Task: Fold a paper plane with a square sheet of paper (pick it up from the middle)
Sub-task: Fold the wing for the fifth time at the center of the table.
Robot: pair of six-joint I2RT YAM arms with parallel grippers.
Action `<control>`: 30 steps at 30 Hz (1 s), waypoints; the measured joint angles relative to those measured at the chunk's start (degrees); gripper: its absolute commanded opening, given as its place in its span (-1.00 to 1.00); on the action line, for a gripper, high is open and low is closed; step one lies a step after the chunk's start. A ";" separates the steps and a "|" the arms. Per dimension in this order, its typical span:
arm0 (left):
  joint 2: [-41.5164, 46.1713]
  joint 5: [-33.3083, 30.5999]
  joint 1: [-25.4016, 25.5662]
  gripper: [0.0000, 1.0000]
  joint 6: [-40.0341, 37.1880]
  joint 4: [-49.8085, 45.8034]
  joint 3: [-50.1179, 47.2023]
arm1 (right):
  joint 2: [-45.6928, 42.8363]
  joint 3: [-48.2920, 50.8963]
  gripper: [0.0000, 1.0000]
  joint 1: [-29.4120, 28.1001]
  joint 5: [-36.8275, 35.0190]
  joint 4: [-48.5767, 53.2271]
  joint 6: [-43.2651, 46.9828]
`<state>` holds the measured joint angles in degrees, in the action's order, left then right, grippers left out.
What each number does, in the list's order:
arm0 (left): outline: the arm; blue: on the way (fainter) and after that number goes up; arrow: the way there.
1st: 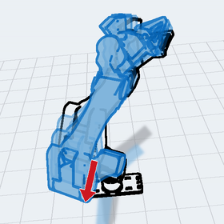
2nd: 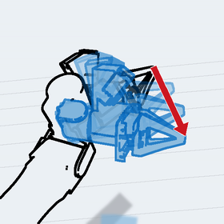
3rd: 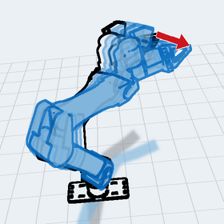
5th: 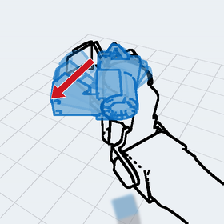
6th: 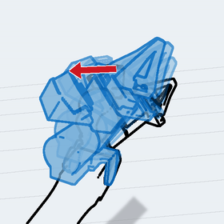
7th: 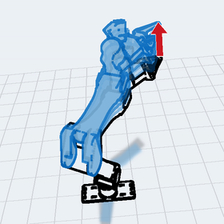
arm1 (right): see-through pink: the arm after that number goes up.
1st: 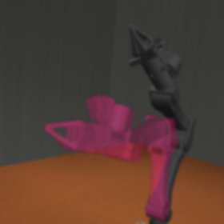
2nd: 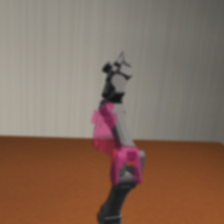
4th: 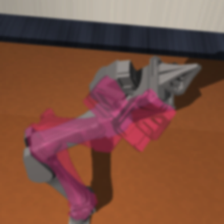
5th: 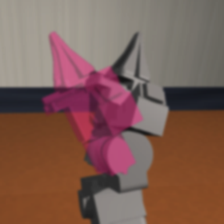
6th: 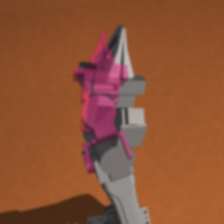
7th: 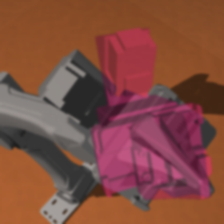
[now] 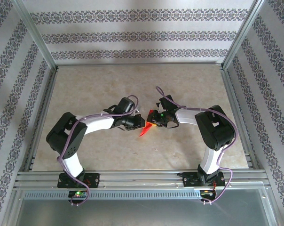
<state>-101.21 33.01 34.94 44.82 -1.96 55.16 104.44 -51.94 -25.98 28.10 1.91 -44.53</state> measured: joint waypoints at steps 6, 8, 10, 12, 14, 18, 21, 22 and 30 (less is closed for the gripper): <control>-2.89 1.36 0.37 -0.77 0.61 0.20 0.07 | 0.00 0.00 -0.43 0.00 0.00 0.00 0.00; -3.04 1.60 0.37 -0.77 0.66 0.31 0.07 | 0.02 0.00 -0.44 0.00 0.00 0.00 0.00; -3.06 1.95 0.37 -0.77 0.66 0.42 0.07 | 0.04 0.00 -0.44 0.11 0.04 0.02 0.00; -3.32 2.36 0.59 -0.77 0.68 0.74 0.04 | 0.13 0.00 -0.44 0.26 0.35 0.02 0.00; -3.72 2.62 0.81 -0.77 0.70 0.98 0.00 | 0.20 0.00 -0.44 0.26 0.44 0.02 0.00; -4.48 2.58 1.07 -0.78 0.68 1.07 -0.17 | 0.20 0.00 -0.44 0.28 0.44 0.00 0.00; -4.72 2.54 1.07 -0.78 0.68 1.07 -0.17 | 0.20 0.00 -0.44 0.28 0.44 0.00 0.00; -4.74 2.54 1.07 -0.78 0.68 1.07 -0.17 | 0.22 0.00 -0.44 0.28 0.44 0.00 0.00; -4.92 2.49 1.14 -0.78 0.63 0.90 -0.81 | 0.24 0.00 -0.44 0.33 0.48 0.00 0.00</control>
<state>-106.13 35.51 36.07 45.45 -1.06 54.35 104.68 -51.94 -25.65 28.58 1.91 -44.53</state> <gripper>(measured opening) 0.110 0.278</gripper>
